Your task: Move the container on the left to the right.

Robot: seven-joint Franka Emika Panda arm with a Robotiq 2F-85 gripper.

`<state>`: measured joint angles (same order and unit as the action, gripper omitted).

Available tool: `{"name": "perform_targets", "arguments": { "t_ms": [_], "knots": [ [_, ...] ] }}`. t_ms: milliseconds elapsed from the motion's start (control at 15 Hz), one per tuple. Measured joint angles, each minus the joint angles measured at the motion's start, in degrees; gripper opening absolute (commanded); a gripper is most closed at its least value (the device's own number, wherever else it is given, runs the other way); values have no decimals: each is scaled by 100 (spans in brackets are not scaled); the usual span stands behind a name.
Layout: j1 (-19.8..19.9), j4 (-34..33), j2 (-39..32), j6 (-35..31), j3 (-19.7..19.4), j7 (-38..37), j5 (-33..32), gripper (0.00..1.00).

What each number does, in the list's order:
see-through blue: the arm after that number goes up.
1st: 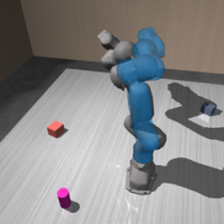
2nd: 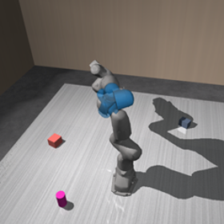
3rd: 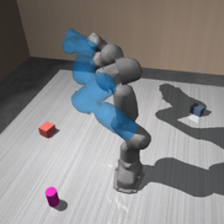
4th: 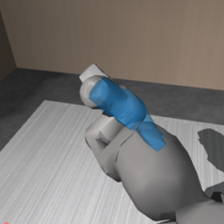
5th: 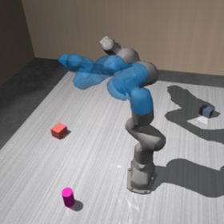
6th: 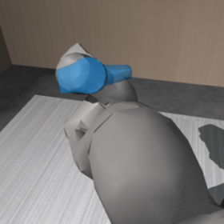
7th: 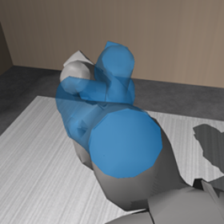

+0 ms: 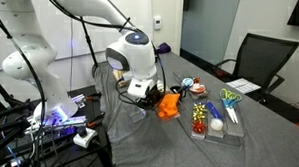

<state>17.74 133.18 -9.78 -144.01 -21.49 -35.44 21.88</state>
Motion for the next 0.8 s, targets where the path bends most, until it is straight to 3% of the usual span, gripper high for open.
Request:
{"name": "perform_targets", "arguments": {
  "t_ms": [533, 800],
  "knots": [
    [38, -309, -658, -90, -128, -1154, 8, 1],
    [76, -400, -929, -236, -139, -1365, 9, 1]
  ]
}}
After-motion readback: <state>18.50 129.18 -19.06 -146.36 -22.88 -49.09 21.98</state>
